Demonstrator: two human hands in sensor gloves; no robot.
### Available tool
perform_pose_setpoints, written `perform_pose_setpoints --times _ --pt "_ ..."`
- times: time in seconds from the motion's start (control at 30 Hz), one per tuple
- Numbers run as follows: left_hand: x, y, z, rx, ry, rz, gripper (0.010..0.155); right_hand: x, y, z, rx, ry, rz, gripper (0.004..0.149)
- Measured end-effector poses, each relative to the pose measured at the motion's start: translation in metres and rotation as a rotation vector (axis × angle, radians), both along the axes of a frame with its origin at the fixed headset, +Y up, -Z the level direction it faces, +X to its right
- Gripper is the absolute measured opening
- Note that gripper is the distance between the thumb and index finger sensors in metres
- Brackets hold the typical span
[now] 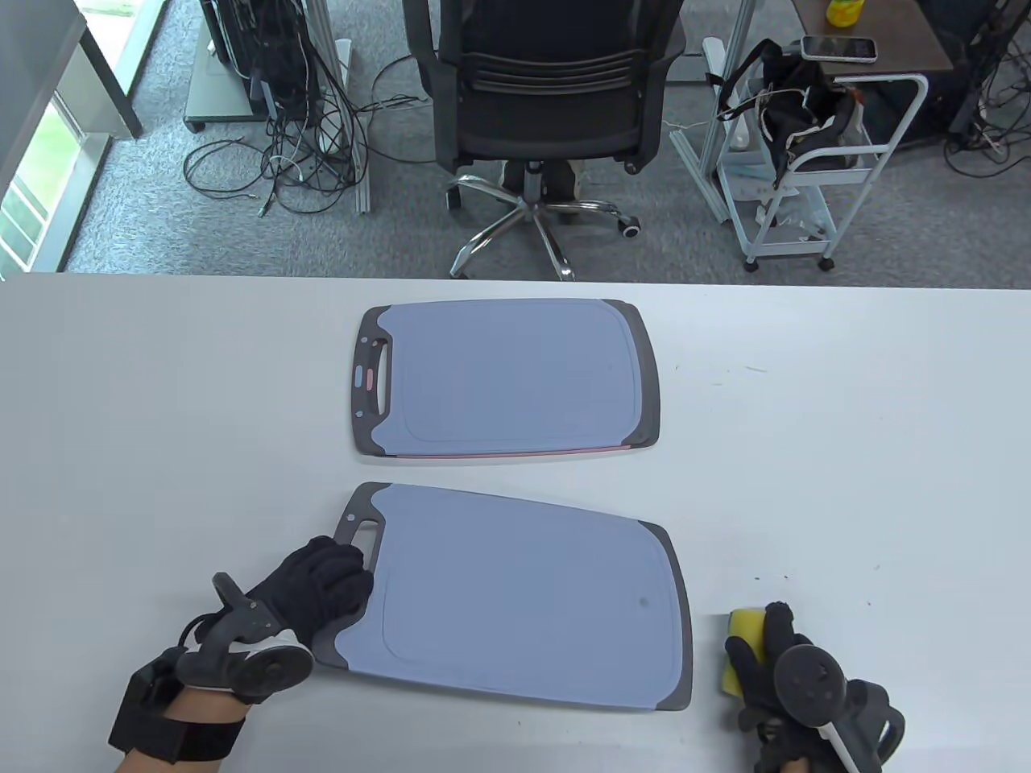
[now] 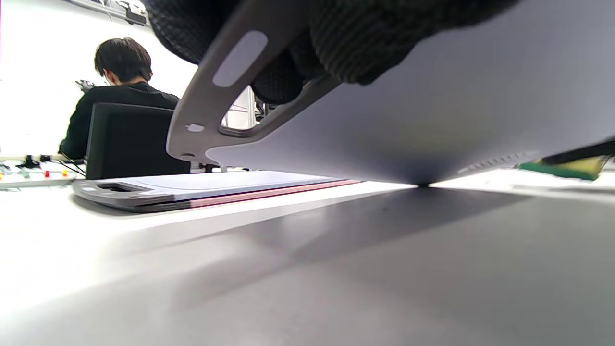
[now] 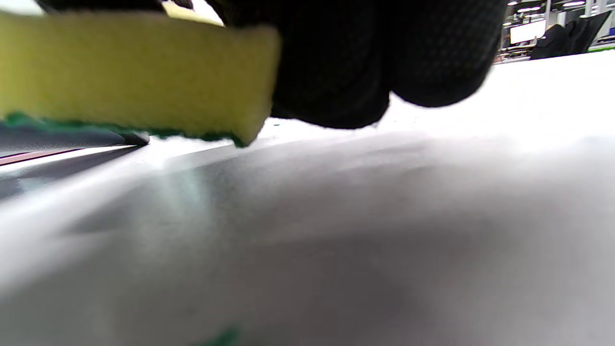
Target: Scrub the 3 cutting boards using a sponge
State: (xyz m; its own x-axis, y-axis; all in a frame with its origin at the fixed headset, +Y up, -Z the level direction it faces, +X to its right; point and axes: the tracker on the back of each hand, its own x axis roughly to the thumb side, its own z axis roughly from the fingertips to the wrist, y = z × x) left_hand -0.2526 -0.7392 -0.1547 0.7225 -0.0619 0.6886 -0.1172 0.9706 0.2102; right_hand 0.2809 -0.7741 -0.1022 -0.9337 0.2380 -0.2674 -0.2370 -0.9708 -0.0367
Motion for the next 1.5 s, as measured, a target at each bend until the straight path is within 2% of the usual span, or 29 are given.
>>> perform_pose_setpoints --times 0.13,0.2,0.33,0.37,0.47,0.6,0.67,0.77,0.83,0.9,0.97,1.03,1.1,1.2,1.23,1.37,1.43,1.5 --pt "0.008 -0.003 0.003 0.07 0.038 -0.046 0.041 -0.001 0.001 -0.003 0.011 -0.016 0.013 0.076" --pt "0.007 -0.005 0.008 0.132 0.008 -0.021 0.041 -0.008 0.007 -0.008 0.035 -0.012 0.029 0.076" --pt "0.003 -0.014 0.01 0.174 -0.043 0.038 0.042 -0.043 0.026 -0.031 0.072 0.074 0.076 0.075" --pt "0.003 -0.017 0.007 0.142 -0.054 0.06 0.042 -0.052 0.029 -0.036 0.069 0.098 0.076 0.076" --pt "0.003 -0.027 0.0 0.029 -0.058 0.037 0.042 -0.102 0.043 -0.063 0.081 0.225 0.065 0.075" --pt "0.011 -0.029 -0.006 0.002 -0.073 -0.01 0.044 -0.176 0.05 -0.097 0.057 0.374 0.113 0.076" --pt "0.012 -0.03 -0.007 -0.006 -0.071 -0.009 0.044 -0.226 0.052 -0.118 0.021 0.466 0.126 0.076" --pt "0.014 -0.031 -0.007 -0.012 -0.076 -0.018 0.044 -0.28 0.055 -0.138 0.035 0.539 0.108 0.076" --pt "0.014 -0.031 -0.007 -0.015 -0.076 -0.022 0.044 -0.32 0.057 -0.151 -0.001 0.581 0.138 0.076" --pt "0.015 -0.031 -0.007 -0.018 -0.077 -0.024 0.044 -0.344 0.056 -0.16 -0.017 0.604 0.179 0.076" --pt "0.015 -0.031 -0.006 -0.014 -0.08 -0.023 0.044 -0.352 0.053 -0.166 -0.025 0.61 0.217 0.076" --pt "0.015 -0.03 -0.006 -0.009 -0.08 -0.027 0.044 -0.345 0.045 -0.176 -0.087 0.594 0.261 0.075" --pt "0.016 -0.03 -0.007 -0.019 -0.076 -0.033 0.044 -0.319 0.039 -0.185 -0.126 0.547 0.247 0.075" --pt "0.017 -0.031 -0.008 -0.035 -0.07 -0.039 0.044 -0.25 0.027 -0.201 -0.209 0.379 0.227 0.075" --pt "0.017 -0.031 -0.008 -0.036 -0.071 -0.042 0.044 -0.217 0.023 -0.204 -0.234 0.282 0.215 0.074" --pt "0.018 -0.03 -0.007 -0.032 -0.077 -0.046 0.045 -0.111 0.007 -0.195 -0.268 -0.049 0.165 0.073" --pt "0.019 -0.03 -0.006 -0.021 -0.083 -0.048 0.045 -0.085 0.0 -0.186 -0.294 -0.148 0.146 0.073" --pt "0.019 -0.03 -0.006 -0.023 -0.083 -0.049 0.045 -0.081 -0.001 -0.184 -0.277 -0.135 0.108 0.074"
